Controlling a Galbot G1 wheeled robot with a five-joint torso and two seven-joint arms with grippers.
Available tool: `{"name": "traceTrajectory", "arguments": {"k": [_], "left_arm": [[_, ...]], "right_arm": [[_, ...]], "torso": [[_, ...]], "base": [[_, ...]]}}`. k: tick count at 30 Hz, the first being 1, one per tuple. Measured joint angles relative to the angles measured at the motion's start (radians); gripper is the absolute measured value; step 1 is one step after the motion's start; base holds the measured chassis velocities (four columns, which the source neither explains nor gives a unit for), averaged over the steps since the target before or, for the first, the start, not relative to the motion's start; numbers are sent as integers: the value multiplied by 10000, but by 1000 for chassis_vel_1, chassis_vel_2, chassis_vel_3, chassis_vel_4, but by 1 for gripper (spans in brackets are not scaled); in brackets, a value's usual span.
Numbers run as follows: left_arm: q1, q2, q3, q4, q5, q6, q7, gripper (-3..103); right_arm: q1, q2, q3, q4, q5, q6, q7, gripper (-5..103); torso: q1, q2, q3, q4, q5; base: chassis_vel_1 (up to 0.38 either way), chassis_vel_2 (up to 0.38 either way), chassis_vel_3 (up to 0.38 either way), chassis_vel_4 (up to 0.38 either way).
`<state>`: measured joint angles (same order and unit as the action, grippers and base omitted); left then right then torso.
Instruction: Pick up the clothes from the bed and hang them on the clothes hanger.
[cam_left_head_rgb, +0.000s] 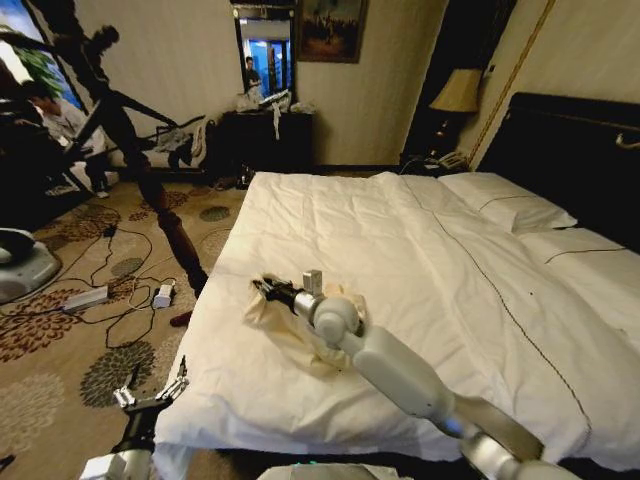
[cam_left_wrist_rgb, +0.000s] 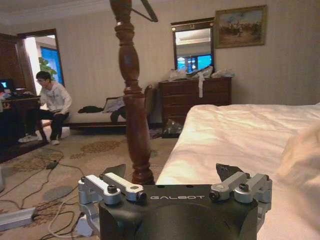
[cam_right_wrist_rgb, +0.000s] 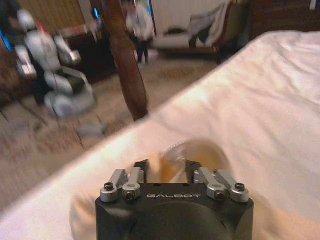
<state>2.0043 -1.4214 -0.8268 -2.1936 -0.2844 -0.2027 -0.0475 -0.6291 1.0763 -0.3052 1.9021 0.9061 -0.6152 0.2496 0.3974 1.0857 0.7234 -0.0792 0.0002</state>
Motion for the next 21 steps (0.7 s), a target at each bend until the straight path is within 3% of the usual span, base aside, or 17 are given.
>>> {"name": "traceTrajectory", "arguments": {"k": [3, 6, 7, 12, 14, 15, 17, 19, 21], "left_arm": [[-114, 47, 96, 38, 42, 58, -15, 100], [-124, 51, 101, 39, 48, 64, -23, 100], [-109, 62, 92, 43, 46, 61, -23, 100], [-67, 30, 120, 110, 45, 15, -22, 100], [-76, 17, 170, 124, 58, 10, -24, 100], [-76, 17, 170, 124, 58, 10, -24, 100], [-107, 16, 229, 138, 78, 8, -20, 100], [-124, 16, 249, 147, 105, 8, -20, 100], [-138, 13, 285, 150, 146, 8, -19, 100]], "right_arm": [[-238, -507, 56, 174, -760, -157, -218, 56], [-314, -567, 281, 202, -683, -327, 58, 61], [-329, -723, 536, 273, -593, -773, 253, 67], [-668, -1393, 1203, 639, -1007, -1194, 473, 89], [-1054, -1662, 1654, 605, -2000, -1131, 555, 94], [-1054, -1662, 1654, 605, -2000, -1131, 555, 94], [-1467, -1774, 2173, 335, -2532, -569, 1209, 99], [-1699, -1836, 2565, 366, -2224, -522, 1556, 100], [-2244, -2083, 3345, 1107, -273, -787, 2186, 100]], "torso": [[-2, 0, 0, 14, 0], [-1, 0, 0, 17, 0], [-1, 0, 0, 16, 0], [-1, 0, 0, 15, 0], [-1, 1, -1, 13, -3], [-1, 1, -1, 13, -3], [-1, 0, 0, 10, 4], [-1, 0, 0, 12, 5], [1, -1, 0, 14, 1]], "base": [[0, 0, 0, 0], [0, 0, 0, 0], [0, 0, 0, 0], [0, 0, 0, 0], [0, 0, 0, 0], [0, 0, 0, 0], [0, 0, 0, 0], [0, 0, 0, 0], [0, 0, 0, 0]]}}
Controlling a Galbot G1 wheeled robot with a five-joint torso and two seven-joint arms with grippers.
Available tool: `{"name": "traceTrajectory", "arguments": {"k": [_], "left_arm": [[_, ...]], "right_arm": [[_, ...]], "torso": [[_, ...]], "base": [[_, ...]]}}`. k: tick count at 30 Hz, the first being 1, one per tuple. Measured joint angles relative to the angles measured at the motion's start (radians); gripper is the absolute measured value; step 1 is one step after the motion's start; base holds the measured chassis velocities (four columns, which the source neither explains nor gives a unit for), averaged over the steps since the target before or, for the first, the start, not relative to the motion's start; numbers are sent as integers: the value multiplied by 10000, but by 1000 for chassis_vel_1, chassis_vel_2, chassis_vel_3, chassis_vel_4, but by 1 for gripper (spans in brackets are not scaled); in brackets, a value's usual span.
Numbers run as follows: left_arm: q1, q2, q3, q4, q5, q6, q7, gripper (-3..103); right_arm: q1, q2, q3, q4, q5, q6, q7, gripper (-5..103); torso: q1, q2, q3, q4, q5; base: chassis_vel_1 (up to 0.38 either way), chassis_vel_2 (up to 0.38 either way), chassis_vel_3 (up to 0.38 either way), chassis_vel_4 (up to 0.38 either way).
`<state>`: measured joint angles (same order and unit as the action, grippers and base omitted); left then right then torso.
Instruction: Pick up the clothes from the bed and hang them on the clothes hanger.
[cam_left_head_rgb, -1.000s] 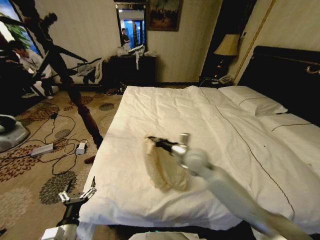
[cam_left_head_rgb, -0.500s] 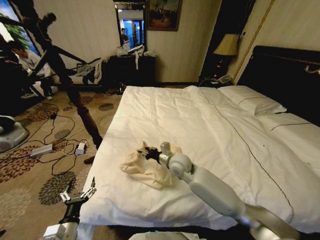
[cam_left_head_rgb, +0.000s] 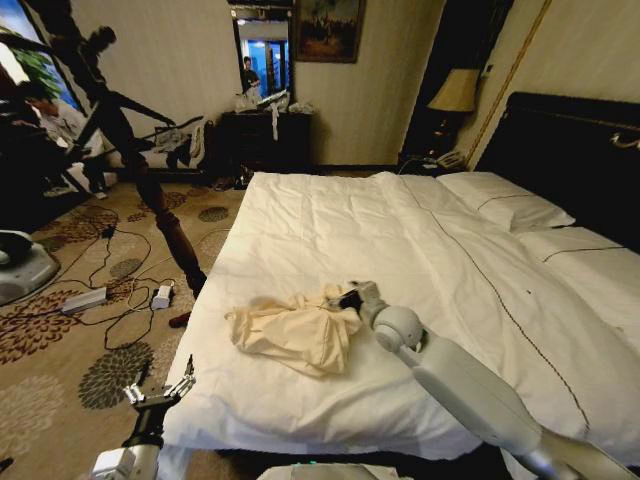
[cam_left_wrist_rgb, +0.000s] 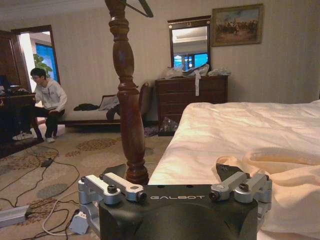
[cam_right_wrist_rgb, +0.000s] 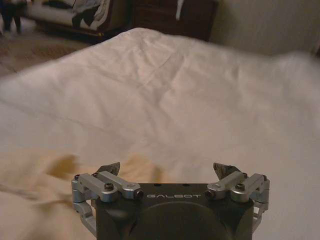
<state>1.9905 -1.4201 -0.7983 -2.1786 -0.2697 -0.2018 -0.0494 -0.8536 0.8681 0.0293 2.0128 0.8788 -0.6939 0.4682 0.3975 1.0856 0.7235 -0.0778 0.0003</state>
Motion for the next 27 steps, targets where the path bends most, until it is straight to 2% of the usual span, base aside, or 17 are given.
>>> {"name": "traceTrajectory", "arguments": {"k": [1, 2, 5, 6, 8, 9, 10, 11, 13, 14, 16, 20, 23, 27], "left_arm": [[0, 1, 16, 1, 3, 0, -1, 100], [0, 1, 16, 1, 3, 0, -1, 100], [-6, 27, 32, 98, 43, -6, 1, 100], [-6, 27, 32, 98, 43, -6, 1, 100], [-5, 46, 52, 114, 70, -6, -1, 100], [-5, 51, 62, 114, 88, -6, 1, 100], [-2, 59, 74, 113, 128, -6, 2, 100], [-2, 59, 74, 113, 128, -6, 2, 100], [5, 62, 78, 93, 173, -5, 3, 100], [21, 63, 80, 42, 203, 2, 2, 100], [33, 60, 80, 16, 221, 6, 2, 100], [77, 50, 79, -45, 287, 32, 1, 100], [99, 13, 84, -93, 350, 48, -7, 100], [111, -67, 114, -99, 371, 49, -11, 100]], "right_arm": [[-386, -150, 394, 594, 1194, -119, 320, 100], [-386, -150, 394, 594, 1194, -119, 320, 100], [-1862, -520, 1522, 2270, 4177, -178, 1147, 100], [-1862, -520, 1522, 2270, 4177, -178, 1147, 100], [-3436, -492, 2318, 3020, 5451, -274, 1552, 100], [-3842, -438, 2451, 3104, 5553, -331, 1589, 100], [-4536, -267, 2570, 3155, 5473, -396, 1586, 100], [-4536, -267, 2570, 3155, 5473, -396, 1586, 100], [-5122, -13, 2544, 3039, 4925, -414, 1377, 100], [-5321, 214, 2425, 2839, 4160, -419, 1029, 100], [-5289, 304, 2360, 2763, 3833, -397, 842, 100], [-4533, 454, 2138, 2566, 2984, -18, 247, 100], [-3156, 397, 1784, 1914, 1827, 352, -396, 100], [-2556, 389, 1294, 1484, 1393, 383, -799, 100]], "torso": [[0, 1, 0, 1, -2], [0, 1, 0, 1, -2], [-5, 5, -3, -2, -5], [-5, 5, -3, -2, -5], [-4, 4, -2, -3, -3], [-4, 4, -3, -4, -4], [-4, 4, -3, -6, -2], [-4, 4, -3, -6, -2], [-6, 5, -3, -4, -3], [-5, 4, -3, -3, -3], [-4, 4, -2, -3, -3], [-3, 3, -1, 1, -2], [-1, 2, 0, 6, -4], [1, 1, 1, -3, -3]], "base": [[0, 0, 0, 0], [0, 0, 0, 0], [0, 0, 0, 0], [0, 0, 0, 0], [0, 0, 0, 0], [0, 0, 0, 0], [0, 0, 0, 0], [0, 0, 0, 0], [0, 0, 0, 0], [0, 0, 0, 0], [0, 0, 0, 0], [0, 0, 0, 0], [0, 0, 0, 0], [0, 0, 0, 0]]}}
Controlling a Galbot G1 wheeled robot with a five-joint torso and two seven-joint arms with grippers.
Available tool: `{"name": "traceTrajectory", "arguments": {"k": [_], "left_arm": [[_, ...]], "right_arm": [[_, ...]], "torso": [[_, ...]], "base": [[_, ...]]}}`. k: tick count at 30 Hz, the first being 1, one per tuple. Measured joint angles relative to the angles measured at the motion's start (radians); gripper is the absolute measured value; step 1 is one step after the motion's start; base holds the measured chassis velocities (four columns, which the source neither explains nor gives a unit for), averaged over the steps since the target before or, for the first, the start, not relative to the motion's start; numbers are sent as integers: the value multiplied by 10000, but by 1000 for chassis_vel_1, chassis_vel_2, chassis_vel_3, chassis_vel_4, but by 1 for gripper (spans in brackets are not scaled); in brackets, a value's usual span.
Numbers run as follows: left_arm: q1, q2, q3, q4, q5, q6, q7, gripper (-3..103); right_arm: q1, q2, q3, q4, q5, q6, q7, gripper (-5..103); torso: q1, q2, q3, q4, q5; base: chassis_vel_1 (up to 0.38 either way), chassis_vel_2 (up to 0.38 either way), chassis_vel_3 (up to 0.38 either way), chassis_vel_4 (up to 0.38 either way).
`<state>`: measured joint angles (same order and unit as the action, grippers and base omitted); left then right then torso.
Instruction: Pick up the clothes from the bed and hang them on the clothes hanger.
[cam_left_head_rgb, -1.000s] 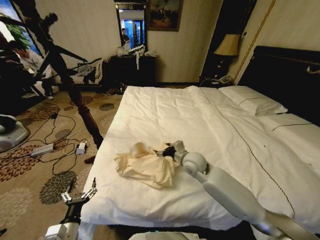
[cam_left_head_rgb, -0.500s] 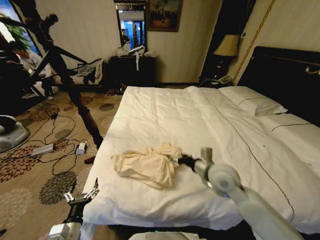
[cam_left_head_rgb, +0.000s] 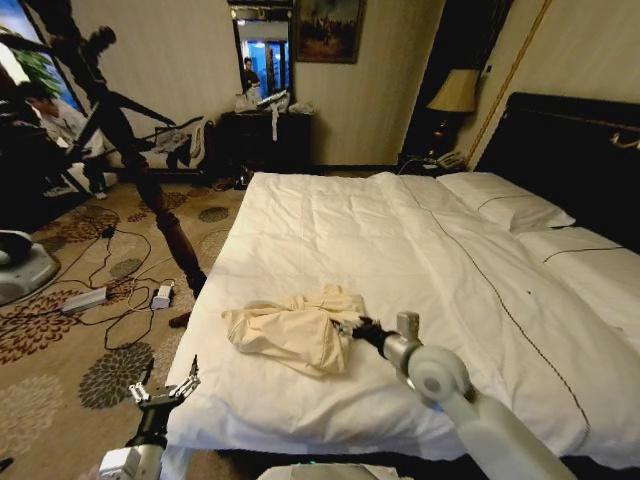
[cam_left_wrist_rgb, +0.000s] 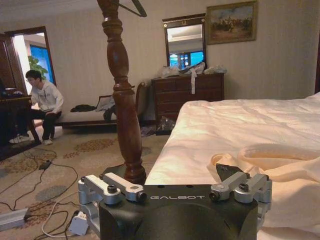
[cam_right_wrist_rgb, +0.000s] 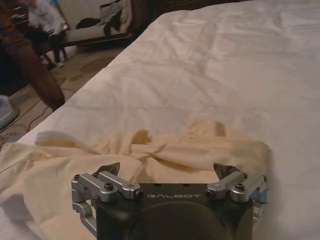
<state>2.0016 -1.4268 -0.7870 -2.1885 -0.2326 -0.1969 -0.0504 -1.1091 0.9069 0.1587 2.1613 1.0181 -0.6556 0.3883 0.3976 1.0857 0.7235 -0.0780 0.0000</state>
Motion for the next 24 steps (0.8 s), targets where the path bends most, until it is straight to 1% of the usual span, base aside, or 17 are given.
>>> {"name": "traceTrajectory", "arguments": {"k": [2, 3, 4, 6, 7, 9, 10, 11, 12, 13, 17, 18, 19, 20, 22, 23, 24], "left_arm": [[17, -47, 31, 74, 51, -7, 0, 100], [27, -57, 47, 93, 74, -8, 0, 100], [27, -57, 47, 93, 74, -8, 0, 100], [50, -79, 89, 98, 127, -11, 0, 100], [50, -79, 89, 98, 127, -11, 0, 100], [130, -111, 66, 71, 151, -47, 4, 100], [336, -188, -95, 122, 95, -256, 38, 100], [416, -229, -157, 186, 53, -349, 63, 100], [500, -269, -217, 259, -15, -454, 77, 100], [500, -269, -217, 259, -15, -454, 77, 100], [746, -400, -440, 584, -389, -887, 117, 100], [746, -400, -440, 584, -389, -887, 117, 100], [783, -400, -481, 659, -500, -975, 115, 100], [802, -395, -511, 738, -591, -1051, 111, 100], [804, -387, -547, 877, -690, -1167, 120, 100], [804, -387, -547, 877, -690, -1167, 120, 100], [805, -392, -568, 904, -755, -1194, 118, 100]], "right_arm": [[518, 94, -582, -167, -291, 97, -387, 101], [826, 163, -874, -267, -397, 144, -555, 99], [826, 163, -874, -267, -397, 144, -555, 99], [1691, 326, -1673, -622, -646, 204, -916, 99], [1691, 326, -1673, -622, -646, 204, -916, 99], [3351, 523, -3200, -1442, -1109, 302, -1436, 99], [5306, 882, -5021, -2401, -1754, 344, -2067, 99], [5829, 1067, -5617, -2730, -2005, 367, -2268, 99], [6310, 1337, -6164, -3074, -2231, 399, -2416, 99], [6310, 1337, -6164, -3074, -2231, 399, -2416, 99], [7747, 2584, -7722, -4364, -3001, 557, -2748, 98], [7747, 2584, -7722, -4364, -3001, 557, -2748, 98], [8002, 2857, -8038, -4760, -3336, 718, -2708, 96], [8177, 3102, -8274, -5180, -3615, 925, -2591, 94], [8403, 3563, -8471, -6111, -4008, 1183, -2404, 93], [8403, 3563, -8471, -6111, -4008, 1183, -2404, 93], [8505, 3701, -8489, -6480, -4110, 1245, -2379, 91]], "torso": [[-2, 1, 0, -1, -1], [-2, 1, -1, -1, -3], [-2, 1, -1, -1, -3], [-2, 0, 0, 2, 1], [-2, 0, 0, 2, 1], [-1, 0, 0, -1, 0], [0, 0, 0, 7, -6], [0, 0, 0, 7, -4], [0, 0, 0, -1, -3], [0, 0, 0, -1, -3], [-1, 0, -1, 9, -5], [-1, 0, -1, 9, -5], [-2, 0, -1, 3, -3], [-3, 0, -1, 2, -8], [-4, 0, 0, 3, 0], [-4, 0, 0, 3, 0], [-2, -1, 0, 3, -3]], "base": [[0, 0, 0, 0], [0, 0, 0, 0], [0, 0, 0, 0], [0, 0, 0, 0], [0, 0, 0, 0], [0, 0, 0, 0], [0, 0, 0, 0], [0, 0, 0, 0], [0, 0, 0, 0], [0, 0, 0, 0], [0, 0, 0, 0], [0, 0, 0, 0], [0, 0, 0, 0], [0, 0, 0, 0], [0, 0, 0, 0], [0, 0, 0, 0], [0, 0, 0, 0]]}}
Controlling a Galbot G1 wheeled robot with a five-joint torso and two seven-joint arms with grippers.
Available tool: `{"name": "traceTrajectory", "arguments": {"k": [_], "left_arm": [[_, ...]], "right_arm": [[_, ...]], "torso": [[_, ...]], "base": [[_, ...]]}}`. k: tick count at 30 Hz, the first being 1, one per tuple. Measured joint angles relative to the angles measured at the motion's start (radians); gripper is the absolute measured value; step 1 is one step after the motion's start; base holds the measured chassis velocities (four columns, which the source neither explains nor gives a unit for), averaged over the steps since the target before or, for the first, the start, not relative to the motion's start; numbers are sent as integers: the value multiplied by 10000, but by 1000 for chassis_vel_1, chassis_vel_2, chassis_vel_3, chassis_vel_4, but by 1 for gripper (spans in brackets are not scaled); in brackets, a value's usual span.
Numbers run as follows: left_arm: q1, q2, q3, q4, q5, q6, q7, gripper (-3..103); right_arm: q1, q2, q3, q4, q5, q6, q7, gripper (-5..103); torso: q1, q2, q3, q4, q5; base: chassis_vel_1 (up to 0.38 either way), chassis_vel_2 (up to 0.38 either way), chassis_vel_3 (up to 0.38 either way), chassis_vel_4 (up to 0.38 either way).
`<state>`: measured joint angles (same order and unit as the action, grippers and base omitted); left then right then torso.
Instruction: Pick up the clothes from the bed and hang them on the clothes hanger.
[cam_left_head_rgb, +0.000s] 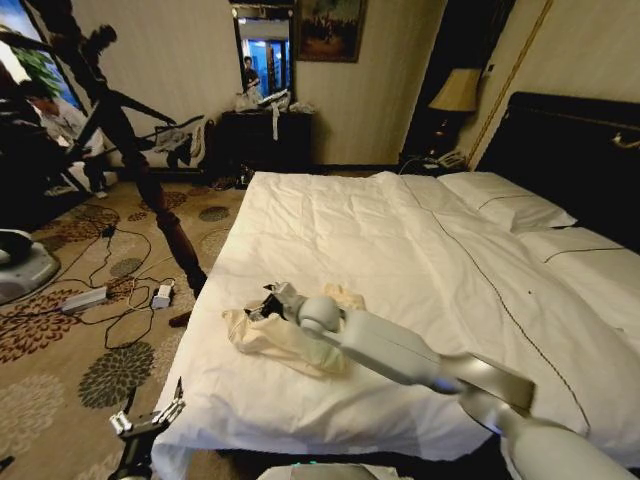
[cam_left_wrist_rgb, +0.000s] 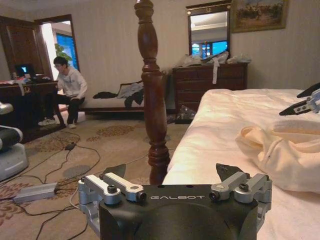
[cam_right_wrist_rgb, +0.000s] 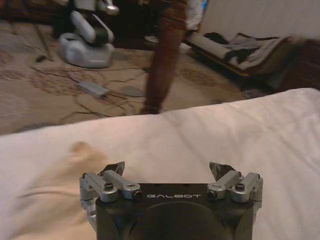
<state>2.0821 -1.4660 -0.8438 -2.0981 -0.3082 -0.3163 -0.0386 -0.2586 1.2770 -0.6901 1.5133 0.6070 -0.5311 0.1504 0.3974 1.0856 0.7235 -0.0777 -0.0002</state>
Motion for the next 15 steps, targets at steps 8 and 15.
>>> {"name": "traceTrajectory", "arguments": {"k": [8, 15], "left_arm": [[-4, 99, -163, 146, -328, -110, -2, 100], [-89, 88, -128, 222, -354, -117, -6, 100]], "right_arm": [[91, -426, -225, -63, 140, 5, -163, 86], [67, -1072, 63, 1098, 1037, -250, 3, 89]], "torso": [[-1, 1, -1, -3, 1], [-2, 2, -3, 0, 3]], "base": [[0, 0, 0, 0], [0, 0, 0, 0]]}}
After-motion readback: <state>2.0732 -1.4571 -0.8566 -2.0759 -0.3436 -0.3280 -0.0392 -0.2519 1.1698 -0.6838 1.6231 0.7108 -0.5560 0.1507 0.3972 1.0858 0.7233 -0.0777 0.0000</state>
